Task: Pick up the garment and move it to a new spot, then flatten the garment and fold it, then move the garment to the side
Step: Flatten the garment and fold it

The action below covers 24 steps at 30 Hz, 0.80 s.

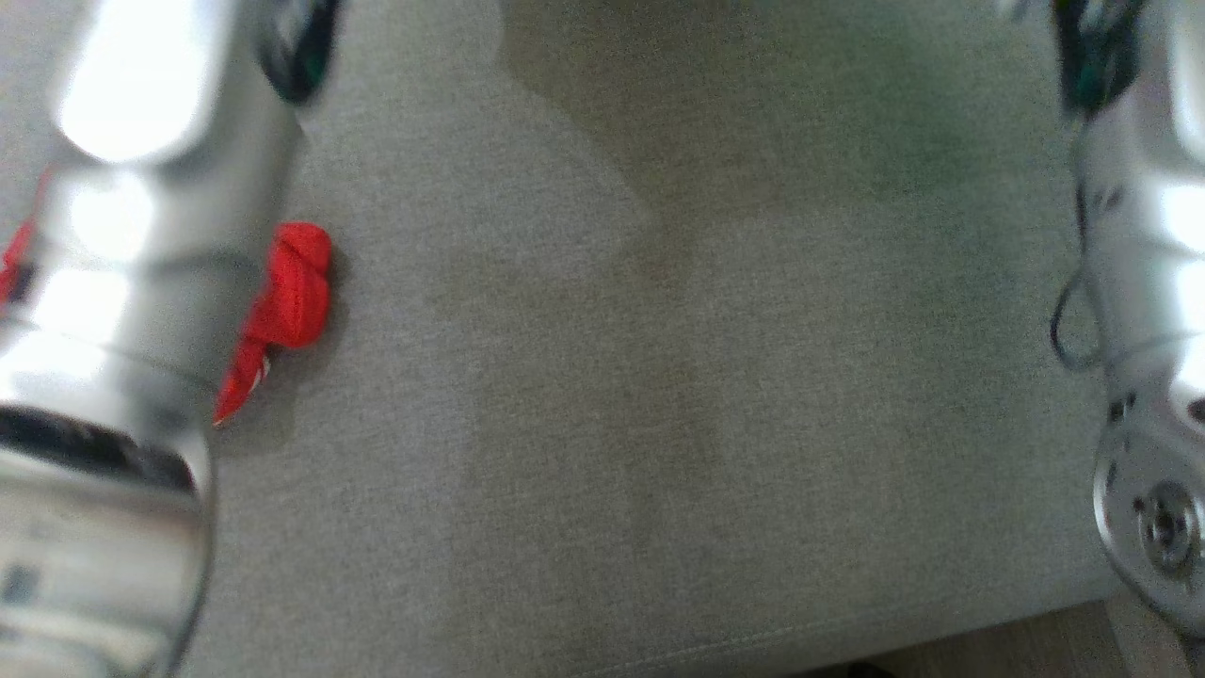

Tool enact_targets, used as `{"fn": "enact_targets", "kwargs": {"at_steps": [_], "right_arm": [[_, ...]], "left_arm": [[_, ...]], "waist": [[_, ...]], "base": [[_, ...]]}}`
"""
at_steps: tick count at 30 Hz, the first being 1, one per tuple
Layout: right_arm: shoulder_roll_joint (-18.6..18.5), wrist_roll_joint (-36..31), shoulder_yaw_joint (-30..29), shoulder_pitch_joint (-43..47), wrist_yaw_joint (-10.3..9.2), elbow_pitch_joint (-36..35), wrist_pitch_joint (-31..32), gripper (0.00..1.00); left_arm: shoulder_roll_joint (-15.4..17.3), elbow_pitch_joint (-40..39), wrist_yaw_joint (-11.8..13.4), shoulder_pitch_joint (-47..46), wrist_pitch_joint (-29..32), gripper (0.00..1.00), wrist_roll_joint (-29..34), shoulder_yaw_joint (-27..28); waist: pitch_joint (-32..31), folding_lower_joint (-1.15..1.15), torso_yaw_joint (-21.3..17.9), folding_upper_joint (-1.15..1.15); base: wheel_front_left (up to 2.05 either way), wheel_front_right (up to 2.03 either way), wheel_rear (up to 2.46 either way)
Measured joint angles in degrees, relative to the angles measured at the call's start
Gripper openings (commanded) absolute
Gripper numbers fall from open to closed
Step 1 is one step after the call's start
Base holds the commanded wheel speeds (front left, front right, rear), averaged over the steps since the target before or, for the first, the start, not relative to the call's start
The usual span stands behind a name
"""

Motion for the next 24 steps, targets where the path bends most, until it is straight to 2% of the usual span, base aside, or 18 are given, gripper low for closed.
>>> {"fn": "enact_targets", "kwargs": {"at_steps": [6,11,17,21,24], "right_arm": [[-4.0,-0.9,5.7,7.7,0.00,11.4,2.7,0.00],[-6.3,2.1,12.0,12.5,0.00,17.3,5.7,0.00],[-8.9,8.8,18.3,16.8,0.00,18.2,10.3,0.00],[-10.8,13.9,21.4,20.9,0.00,17.7,12.6,0.00],[-12.3,17.9,23.1,24.2,0.00,15.6,14.3,0.00]], "left_arm": [[-1.4,3.2,-1.3,13.2,-0.8,0.00,-2.0,-6.7],[-1.0,0.8,-1.3,25.2,-0.8,0.00,-5.0,-14.6],[1.1,-4.3,-1.3,33.3,-0.8,0.00,-7.2,-19.7],[1.1,-7.8,-1.2,38.0,-0.2,0.00,-7.8,-21.3],[1.1,-10.9,0.4,41.8,0.2,0.00,-7.8,-22.2]], "waist": [[-2.5,-0.02,0.7,0.00],[-5.4,-0.03,1.4,0.00],[-10.0,-0.03,1.9,0.00],[-13.2,-0.03,2.1,0.00],[-15.3,-0.03,2.1,0.01]], "base": [[0.00,0.00,0.00],[0.00,0.00,0.00],[0.00,0.00,0.00],[0.00,0.00,0.00],[0.00,0.00,0.00]]}}
